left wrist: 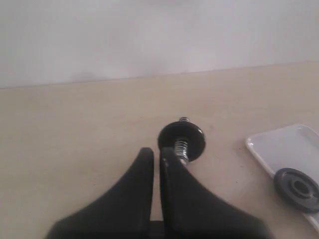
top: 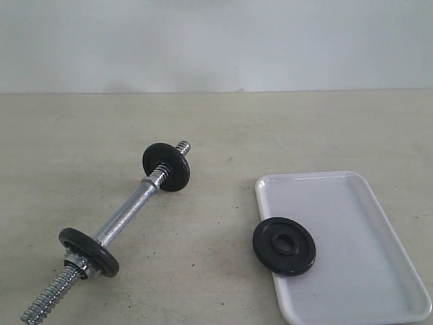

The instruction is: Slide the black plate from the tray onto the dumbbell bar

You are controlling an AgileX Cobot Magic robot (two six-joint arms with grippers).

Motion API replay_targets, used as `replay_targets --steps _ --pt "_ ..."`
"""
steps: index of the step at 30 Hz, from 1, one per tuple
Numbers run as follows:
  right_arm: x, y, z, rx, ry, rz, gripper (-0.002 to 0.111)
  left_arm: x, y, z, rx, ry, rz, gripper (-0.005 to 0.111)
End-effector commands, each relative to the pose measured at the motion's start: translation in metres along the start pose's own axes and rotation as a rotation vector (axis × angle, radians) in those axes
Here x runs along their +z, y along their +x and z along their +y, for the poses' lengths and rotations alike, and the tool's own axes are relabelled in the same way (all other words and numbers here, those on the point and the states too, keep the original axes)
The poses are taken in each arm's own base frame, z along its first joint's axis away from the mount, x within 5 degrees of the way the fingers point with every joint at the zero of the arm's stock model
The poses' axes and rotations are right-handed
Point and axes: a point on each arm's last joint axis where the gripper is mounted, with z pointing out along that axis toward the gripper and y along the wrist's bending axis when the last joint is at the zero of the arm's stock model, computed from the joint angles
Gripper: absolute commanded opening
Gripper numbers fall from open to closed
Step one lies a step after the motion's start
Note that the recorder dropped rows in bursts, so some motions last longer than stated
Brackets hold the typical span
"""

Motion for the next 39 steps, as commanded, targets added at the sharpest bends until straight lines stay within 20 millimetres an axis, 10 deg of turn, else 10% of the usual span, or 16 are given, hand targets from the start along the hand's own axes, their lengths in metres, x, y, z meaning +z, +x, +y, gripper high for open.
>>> replay_targets --steps 1,28,39 --pt "-0.001 -0.008 -0.002 -0.003 0.023 -0.065 0.000 0.009 -0.005 -0.005 0.013 0.093 0.005 0.004" --pt "-0.001 -0.003 0.005 0.072 -0.058 -0.015 0.000 0.118 -0.023 0.014 -0.043 0.322 0.339 0.004" --pt "-0.002 0.003 0.009 0.070 -0.102 0.050 0.000 0.190 -0.006 -0.021 0.100 0.377 0.446 0.004"
